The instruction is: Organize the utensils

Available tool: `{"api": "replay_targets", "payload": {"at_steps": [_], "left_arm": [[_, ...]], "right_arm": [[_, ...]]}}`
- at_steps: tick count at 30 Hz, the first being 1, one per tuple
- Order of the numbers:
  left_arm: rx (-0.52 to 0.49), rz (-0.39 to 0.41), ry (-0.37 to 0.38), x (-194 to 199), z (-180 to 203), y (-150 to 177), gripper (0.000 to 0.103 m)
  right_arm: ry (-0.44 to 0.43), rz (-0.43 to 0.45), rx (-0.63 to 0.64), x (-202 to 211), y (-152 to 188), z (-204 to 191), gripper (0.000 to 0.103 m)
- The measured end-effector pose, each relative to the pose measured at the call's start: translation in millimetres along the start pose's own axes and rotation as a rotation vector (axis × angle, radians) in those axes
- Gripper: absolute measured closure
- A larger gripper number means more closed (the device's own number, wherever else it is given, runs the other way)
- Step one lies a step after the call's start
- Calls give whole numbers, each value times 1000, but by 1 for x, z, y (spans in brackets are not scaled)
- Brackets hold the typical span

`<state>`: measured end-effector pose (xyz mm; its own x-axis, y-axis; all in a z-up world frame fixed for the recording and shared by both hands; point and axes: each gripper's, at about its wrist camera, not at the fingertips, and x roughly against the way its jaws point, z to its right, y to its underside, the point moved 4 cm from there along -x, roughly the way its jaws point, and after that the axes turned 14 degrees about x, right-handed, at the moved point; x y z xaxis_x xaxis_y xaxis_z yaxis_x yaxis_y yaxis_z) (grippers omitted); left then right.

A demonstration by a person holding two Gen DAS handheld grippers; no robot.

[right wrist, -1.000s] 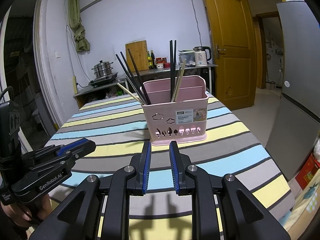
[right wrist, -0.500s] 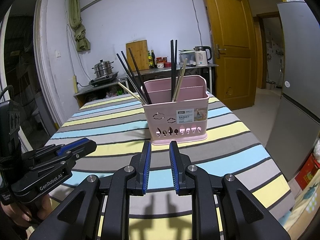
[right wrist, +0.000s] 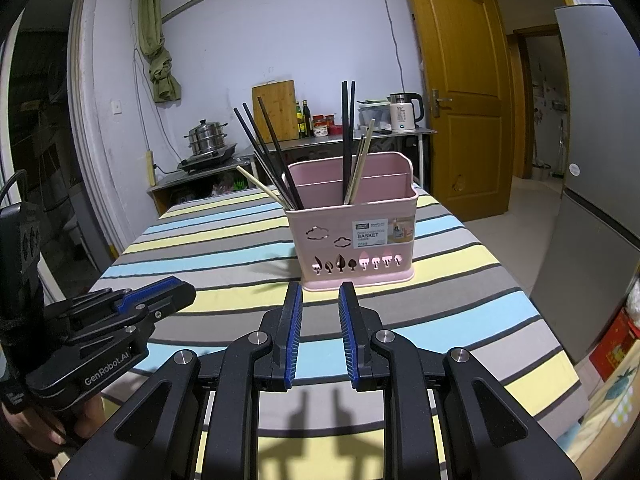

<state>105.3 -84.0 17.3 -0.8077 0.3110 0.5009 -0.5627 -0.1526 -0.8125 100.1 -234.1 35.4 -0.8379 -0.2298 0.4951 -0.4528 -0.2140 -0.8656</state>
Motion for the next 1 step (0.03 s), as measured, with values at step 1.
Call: {"api": "replay_targets", "payload": {"at_steps": [1], "left_arm": [[3,0,2,0,0,0,87]], "right_arm": [[0,0,0,0,0,0,84]]}}
